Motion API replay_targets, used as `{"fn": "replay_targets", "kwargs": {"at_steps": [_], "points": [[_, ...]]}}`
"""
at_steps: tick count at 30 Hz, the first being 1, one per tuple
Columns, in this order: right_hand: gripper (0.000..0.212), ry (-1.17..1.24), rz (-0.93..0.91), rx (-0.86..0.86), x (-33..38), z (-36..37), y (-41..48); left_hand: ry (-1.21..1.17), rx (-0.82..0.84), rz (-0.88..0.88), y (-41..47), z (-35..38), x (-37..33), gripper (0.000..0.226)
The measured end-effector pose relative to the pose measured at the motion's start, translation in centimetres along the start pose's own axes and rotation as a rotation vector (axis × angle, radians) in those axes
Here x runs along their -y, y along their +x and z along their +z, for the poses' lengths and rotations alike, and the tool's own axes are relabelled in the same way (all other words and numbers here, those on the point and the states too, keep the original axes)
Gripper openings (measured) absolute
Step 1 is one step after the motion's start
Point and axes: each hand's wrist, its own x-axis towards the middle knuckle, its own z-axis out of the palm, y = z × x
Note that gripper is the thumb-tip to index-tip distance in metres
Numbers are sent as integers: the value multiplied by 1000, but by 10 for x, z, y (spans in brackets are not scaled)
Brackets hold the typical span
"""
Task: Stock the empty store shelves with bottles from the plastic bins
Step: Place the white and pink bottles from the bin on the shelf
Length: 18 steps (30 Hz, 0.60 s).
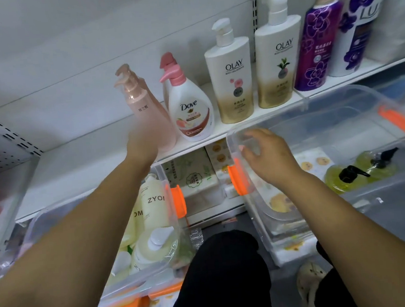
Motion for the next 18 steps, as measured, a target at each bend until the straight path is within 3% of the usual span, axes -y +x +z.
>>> {"fn": "replay_targets", "kwargs": {"at_steps": [3, 5, 9, 14, 18], "points": [[43, -60, 129, 26, -27, -27, -5, 23, -283, -44, -42, 24, -10, 65], [47, -86, 231, 72, -44, -47, -9, -40, -325, 45, -75, 48, -15, 61], [55, -123, 382, 162, -77, -83, -24, -119, -164, 111, -138, 110, -29, 61], [77, -204, 504, 346, -107, -113, -31, 122, 98, -56, -171, 166, -27, 86], [93, -374, 577, 540, -113, -115, -24, 237, 150, -49, -170, 178, -9, 89]]}}
